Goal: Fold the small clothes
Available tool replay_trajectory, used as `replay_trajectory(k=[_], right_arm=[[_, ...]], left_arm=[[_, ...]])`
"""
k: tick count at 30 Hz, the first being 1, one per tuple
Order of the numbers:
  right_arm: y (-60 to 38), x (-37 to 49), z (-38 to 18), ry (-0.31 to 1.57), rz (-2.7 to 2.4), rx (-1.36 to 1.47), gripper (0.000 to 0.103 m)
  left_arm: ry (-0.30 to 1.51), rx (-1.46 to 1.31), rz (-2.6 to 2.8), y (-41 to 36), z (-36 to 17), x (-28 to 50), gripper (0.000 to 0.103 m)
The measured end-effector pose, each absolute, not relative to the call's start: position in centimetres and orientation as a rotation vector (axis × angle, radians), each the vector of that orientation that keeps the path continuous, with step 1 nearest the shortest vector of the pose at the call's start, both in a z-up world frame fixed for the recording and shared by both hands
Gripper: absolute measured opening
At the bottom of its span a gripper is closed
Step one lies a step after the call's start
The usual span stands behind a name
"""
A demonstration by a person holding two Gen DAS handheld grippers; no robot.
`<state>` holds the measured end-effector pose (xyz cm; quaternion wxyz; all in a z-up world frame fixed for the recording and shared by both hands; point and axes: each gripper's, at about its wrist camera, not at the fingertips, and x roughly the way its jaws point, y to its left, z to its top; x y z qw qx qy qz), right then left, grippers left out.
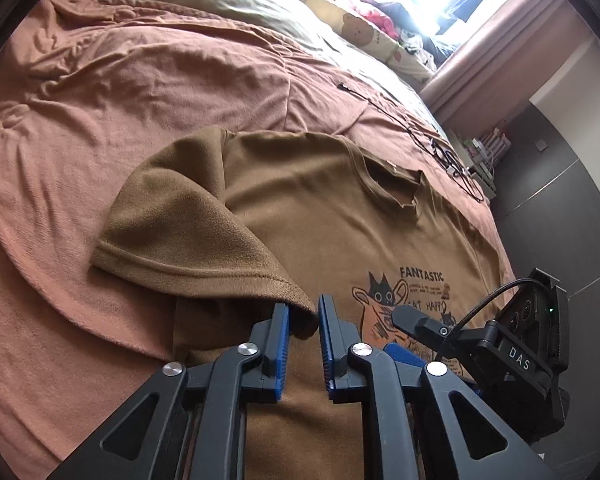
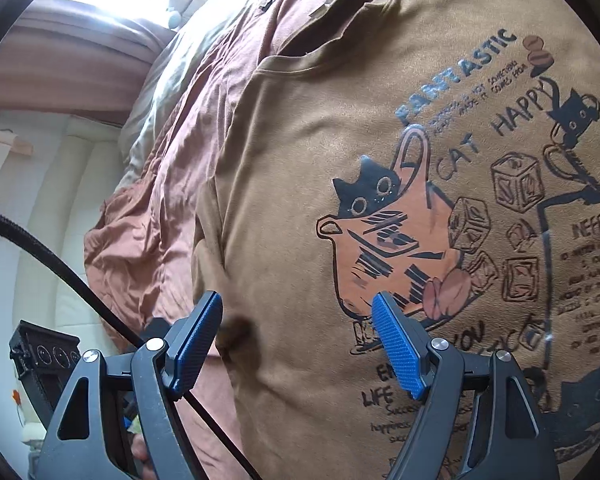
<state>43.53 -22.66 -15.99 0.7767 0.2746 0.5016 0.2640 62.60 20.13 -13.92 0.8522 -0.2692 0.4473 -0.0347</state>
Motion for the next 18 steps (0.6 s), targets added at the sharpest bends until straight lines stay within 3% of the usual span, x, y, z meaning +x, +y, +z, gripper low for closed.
replay_trajectory(k=[2,4,14,18], right_arm=[[-22.8,43.4,-15.6,1.078,0.579,0.579,0.076],[-23.5,43.1,-15.4,1.074,0.586,0.571,0.076],[-22.0,43.5,-17.0,1.055,0.650,0.560,0.076],[-21.1,43.9,-17.7,1.064,0.673,0.569,0.060]], left_arm=[[0.932,-0.585,-0.049,20.7,-13.6,62.0,0.057],[0.887,-0.604,-0.012,21.5,-12.9,61.0,0.066],[0.901,-0.598,0.137,25.8,-14.5,60.9,0.066],[0.914,-0.577,0.160,27.0,-15.7,61.9,0.065]])
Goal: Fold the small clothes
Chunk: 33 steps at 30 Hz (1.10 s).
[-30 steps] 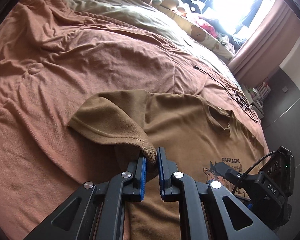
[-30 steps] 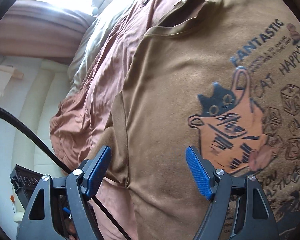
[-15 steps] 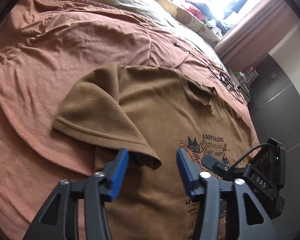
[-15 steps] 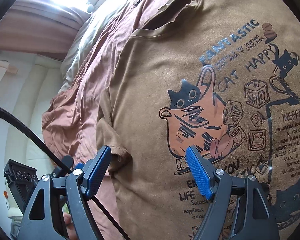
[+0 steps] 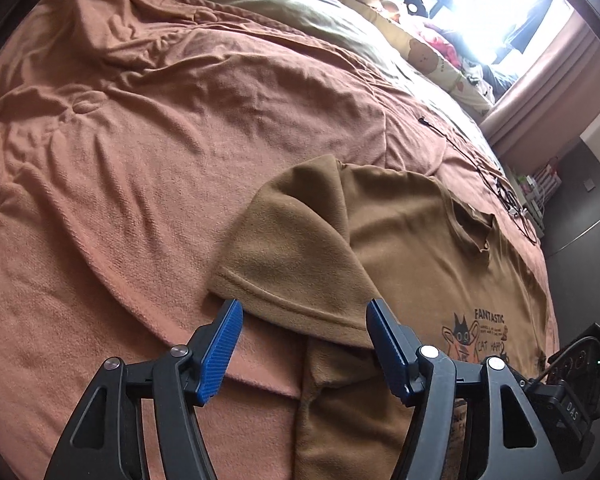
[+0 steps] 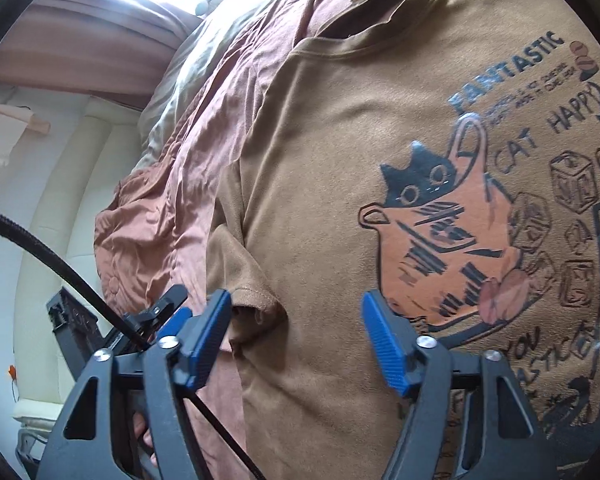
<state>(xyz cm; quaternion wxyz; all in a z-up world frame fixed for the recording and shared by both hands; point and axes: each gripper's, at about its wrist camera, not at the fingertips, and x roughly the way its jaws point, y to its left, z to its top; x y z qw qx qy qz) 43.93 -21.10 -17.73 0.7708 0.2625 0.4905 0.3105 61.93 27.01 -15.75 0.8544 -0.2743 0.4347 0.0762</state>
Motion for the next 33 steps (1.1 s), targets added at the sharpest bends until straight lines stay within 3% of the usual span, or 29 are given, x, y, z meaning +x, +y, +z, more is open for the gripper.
replay_trajectory(k=[9,12,13,15,16,30,31,33], right_arm=[[-17.7,44.3,-18.7,1.071,0.725,0.497,0.046],[-17.0,44.5,-19.2,1.065,0.737,0.491,0.026],[-17.1,44.6,-19.5,1.064,0.749,0.512,0.015],[-17.3,44.6,-20.0,1.059,0.756,0.528,0.007],[-17.4,44.5,-20.0,1.050,0.756,0.526,0.004],[-21.0,41.9,-19.1,1.052,0.761,0.549,0.006],[-21.5,41.8,-19.2,1.054,0.746,0.548,0.009],[-22.5,41.4,-18.9,1.051,0.722,0.557,0.026]], left_arm=[[0.944,-0.507,0.259,29.8,-18.4,64.5,0.050],[0.971,-0.509,0.281,30.1,-19.6,64.6,0.048],[0.980,-0.508,0.286,30.1,-20.0,64.6,0.042],[0.980,-0.482,0.311,30.1,-20.0,64.5,0.024],[0.987,-0.491,0.300,30.2,-20.0,64.6,0.005],[0.864,-0.482,0.129,25.9,-11.9,65.9,0.003],[0.859,-0.475,0.115,25.2,-11.4,66.1,0.003],[0.854,-0.458,0.088,24.2,-10.7,66.7,0.003]])
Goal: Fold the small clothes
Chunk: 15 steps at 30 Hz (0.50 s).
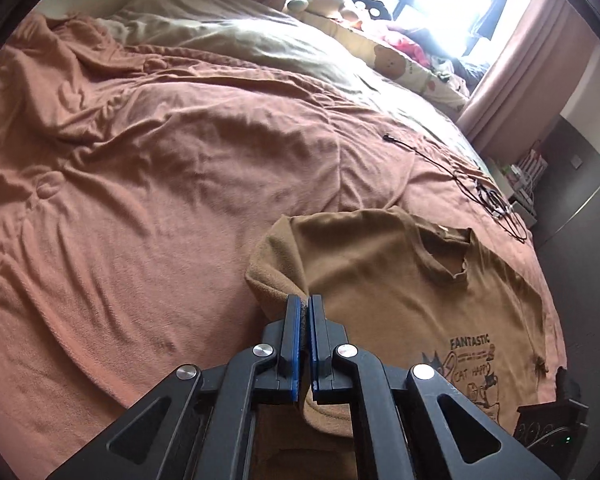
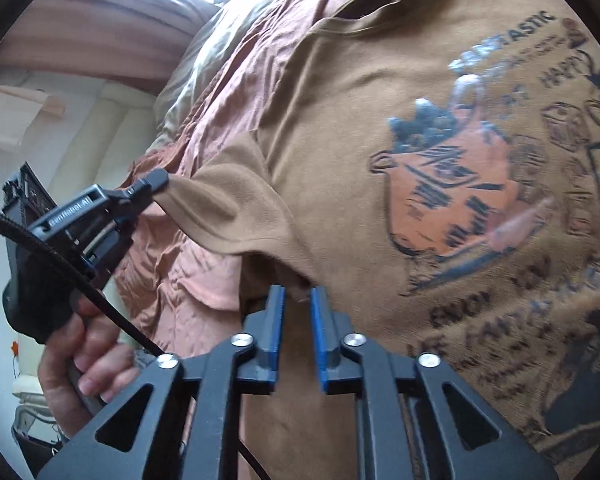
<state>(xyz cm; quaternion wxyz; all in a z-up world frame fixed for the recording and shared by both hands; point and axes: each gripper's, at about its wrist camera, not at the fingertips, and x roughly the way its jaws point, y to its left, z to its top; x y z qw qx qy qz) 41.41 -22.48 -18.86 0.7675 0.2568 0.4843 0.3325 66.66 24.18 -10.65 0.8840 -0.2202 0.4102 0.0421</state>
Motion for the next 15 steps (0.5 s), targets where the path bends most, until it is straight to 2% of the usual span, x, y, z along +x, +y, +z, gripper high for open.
replay_trajectory(k=[1,2,15], right_arm=[[-23.2,41.3,-18.8,1.045,0.714,0.576,0.047],[-24.0,41.1,-18.6,1.031,0.707,0.602,0.064],[-28.4,42.0,-18.2,0.947,0.632,0.691,0.065]], left_arm=[[0.850,-0.448,0.072,23.5,-10.3,67.0,0.003],[0.848,-0.441,0.060,22.9,-10.0,67.4,0.003],[0.876,-0.385,-0.044,17.3,-10.4,72.0,0.004]])
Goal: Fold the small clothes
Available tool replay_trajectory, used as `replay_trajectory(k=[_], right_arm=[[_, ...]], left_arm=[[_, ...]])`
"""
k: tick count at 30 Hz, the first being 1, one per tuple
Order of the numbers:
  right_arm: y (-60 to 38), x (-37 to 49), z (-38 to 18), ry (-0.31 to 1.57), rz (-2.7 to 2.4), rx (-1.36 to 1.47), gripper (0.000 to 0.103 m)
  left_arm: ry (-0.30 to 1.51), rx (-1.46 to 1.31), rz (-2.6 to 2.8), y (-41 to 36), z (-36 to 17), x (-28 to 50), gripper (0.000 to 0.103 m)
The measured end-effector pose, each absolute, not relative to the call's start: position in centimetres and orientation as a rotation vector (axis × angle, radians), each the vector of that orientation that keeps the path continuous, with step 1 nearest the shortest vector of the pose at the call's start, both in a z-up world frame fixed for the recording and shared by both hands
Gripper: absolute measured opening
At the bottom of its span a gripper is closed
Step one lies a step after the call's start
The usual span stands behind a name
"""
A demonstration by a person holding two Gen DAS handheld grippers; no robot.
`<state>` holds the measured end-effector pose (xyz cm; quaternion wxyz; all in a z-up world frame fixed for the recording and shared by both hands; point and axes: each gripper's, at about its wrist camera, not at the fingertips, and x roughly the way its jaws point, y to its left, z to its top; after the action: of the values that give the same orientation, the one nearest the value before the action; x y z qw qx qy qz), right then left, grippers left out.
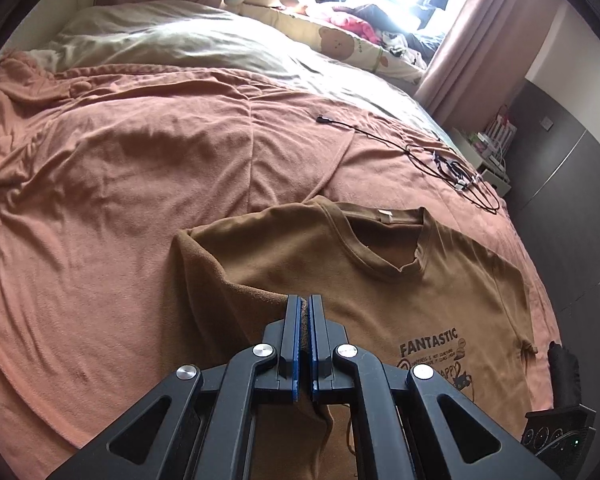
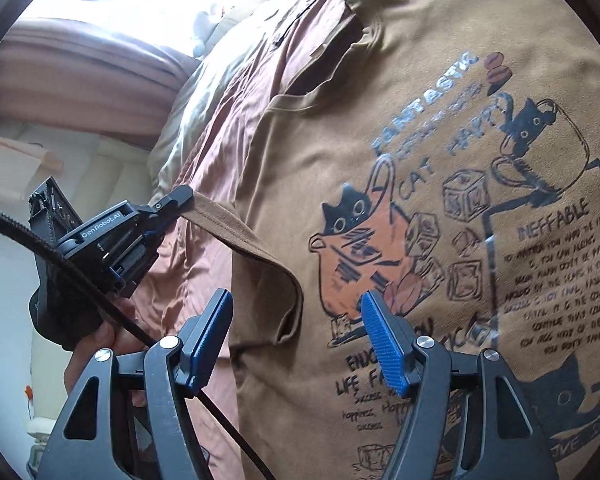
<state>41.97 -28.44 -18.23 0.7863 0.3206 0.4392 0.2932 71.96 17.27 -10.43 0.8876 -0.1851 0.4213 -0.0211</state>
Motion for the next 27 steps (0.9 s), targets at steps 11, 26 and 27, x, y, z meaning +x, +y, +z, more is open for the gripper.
replay_trajectory(k=[11,26,27], right_arm=[[-30.0,41.6,-18.3,0.950,0.615,0.699,0.065],[-27.9,42.3,-18.5,0.931,0.647,0.636,0.065],[-27.6,42.4,-18.6,0.930,0.656,0.634,0.065]], left_arm=[[0.877,-0.333,-0.091,15.5,-10.6,73.0,0.045],[0.962,-0.380,0.105,23.2,-14.0,67.8,0.046],[0.970,-0.383,0.108,23.5,-14.3,67.6,0.046]])
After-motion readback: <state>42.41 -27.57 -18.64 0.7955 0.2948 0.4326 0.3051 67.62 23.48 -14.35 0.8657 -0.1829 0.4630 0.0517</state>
